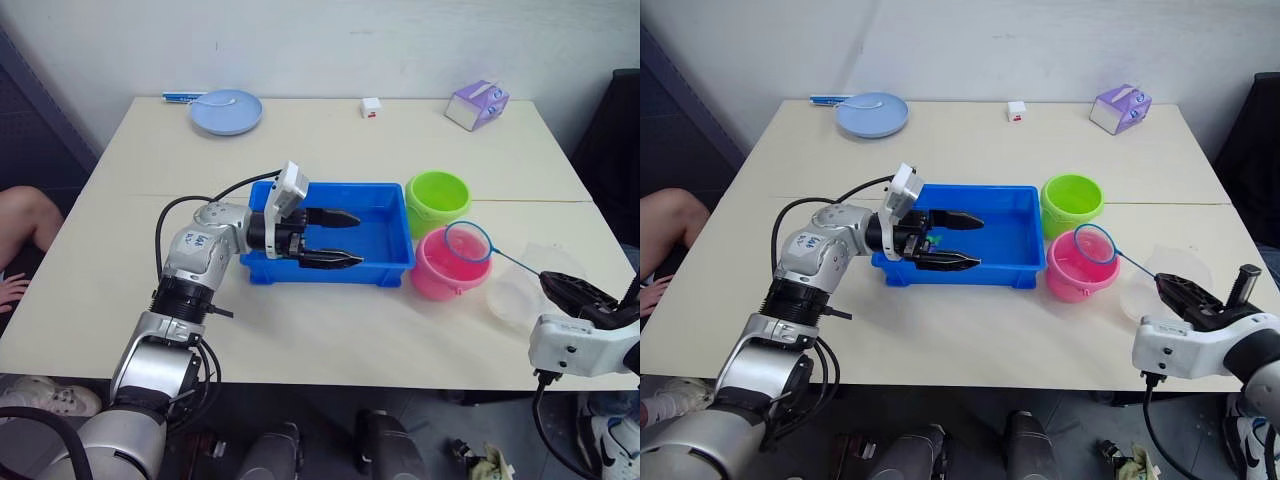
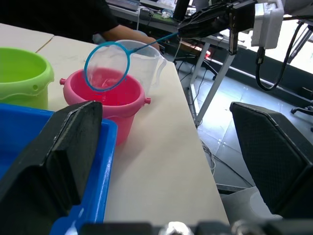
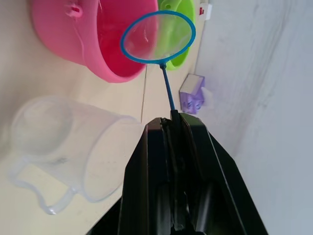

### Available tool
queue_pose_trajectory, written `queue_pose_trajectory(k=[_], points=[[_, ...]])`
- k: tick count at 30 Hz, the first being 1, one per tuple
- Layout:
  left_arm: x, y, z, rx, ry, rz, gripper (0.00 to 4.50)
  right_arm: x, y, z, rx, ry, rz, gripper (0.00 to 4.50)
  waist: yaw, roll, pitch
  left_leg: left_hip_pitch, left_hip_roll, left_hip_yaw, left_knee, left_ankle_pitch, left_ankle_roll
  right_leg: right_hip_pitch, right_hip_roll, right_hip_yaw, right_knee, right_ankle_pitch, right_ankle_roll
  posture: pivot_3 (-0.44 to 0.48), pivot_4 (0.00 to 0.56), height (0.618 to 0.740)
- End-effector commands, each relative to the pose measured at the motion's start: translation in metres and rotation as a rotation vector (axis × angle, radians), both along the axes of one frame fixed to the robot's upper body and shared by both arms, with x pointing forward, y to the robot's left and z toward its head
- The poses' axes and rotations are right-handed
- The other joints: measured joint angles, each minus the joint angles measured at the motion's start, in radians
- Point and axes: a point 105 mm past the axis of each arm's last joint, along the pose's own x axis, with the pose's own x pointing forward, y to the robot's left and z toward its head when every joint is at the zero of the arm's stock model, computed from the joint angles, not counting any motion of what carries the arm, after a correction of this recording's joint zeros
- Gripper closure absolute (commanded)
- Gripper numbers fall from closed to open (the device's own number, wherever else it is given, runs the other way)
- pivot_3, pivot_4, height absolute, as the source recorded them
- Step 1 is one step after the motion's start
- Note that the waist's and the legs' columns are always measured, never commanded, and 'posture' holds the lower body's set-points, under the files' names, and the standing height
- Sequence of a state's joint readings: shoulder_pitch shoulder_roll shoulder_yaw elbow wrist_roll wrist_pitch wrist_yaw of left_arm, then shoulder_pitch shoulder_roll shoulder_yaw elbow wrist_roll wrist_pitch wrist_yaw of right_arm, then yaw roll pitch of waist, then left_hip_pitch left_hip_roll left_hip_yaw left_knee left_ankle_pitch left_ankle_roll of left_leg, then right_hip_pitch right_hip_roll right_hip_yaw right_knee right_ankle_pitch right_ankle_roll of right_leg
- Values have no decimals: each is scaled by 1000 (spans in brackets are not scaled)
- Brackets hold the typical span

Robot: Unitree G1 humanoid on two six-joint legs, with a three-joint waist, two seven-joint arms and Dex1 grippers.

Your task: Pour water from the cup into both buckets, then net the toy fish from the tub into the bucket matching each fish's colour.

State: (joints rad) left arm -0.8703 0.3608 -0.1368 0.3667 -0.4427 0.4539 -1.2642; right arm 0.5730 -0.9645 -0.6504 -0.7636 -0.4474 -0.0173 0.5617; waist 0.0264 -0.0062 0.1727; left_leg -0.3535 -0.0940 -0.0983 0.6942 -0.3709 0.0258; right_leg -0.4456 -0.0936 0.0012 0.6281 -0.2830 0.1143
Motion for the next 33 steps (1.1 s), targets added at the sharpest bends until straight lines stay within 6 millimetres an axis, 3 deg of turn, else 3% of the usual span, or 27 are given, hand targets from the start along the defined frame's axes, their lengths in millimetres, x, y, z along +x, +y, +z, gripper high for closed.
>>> queue_pose_trajectory(k=[1,6,12,15,21,28,33], points=[[2,3,10,-9,-50,8,0,2,0,15,107,-83,-6,3739,0,0,0,0,0,0,0,0,0,0,0,0,0,0,0,0,150,740],[19,28,-3,42,-37,144,0,20,27,26,587,-71,80,3739,-11,-1,0,1,1,-1,1,0,0,1,0,0,0,0,0,0,150,740],[27,87,-17,117,-23,357,0,53,76,13,879,187,230,3739,-27,0,0,1,2,-1,-1,0,0,0,0,1,0,0,-1,0,150,740],[21,117,-19,162,-38,463,0,71,102,2,934,313,289,3739,-29,0,0,1,2,-2,-1,0,0,-1,0,0,0,0,-1,0,150,740],[4,158,-22,225,-50,625,0,103,134,-16,923,425,335,3739,-17,0,0,-1,0,-4,0,0,0,-1,-2,-2,0,0,-1,0,150,740],[-16,164,-21,221,-41,684,0,126,159,-35,840,484,374,3739,-17,0,0,-2,1,-4,0,0,0,-1,-1,-2,1,0,-1,0,150,740],[-21,160,-20,205,-36,707,0,137,173,-37,811,466,415,3739,-29,0,0,-1,1,-4,-1,0,0,-1,-1,-2,1,0,-1,0,150,740]])
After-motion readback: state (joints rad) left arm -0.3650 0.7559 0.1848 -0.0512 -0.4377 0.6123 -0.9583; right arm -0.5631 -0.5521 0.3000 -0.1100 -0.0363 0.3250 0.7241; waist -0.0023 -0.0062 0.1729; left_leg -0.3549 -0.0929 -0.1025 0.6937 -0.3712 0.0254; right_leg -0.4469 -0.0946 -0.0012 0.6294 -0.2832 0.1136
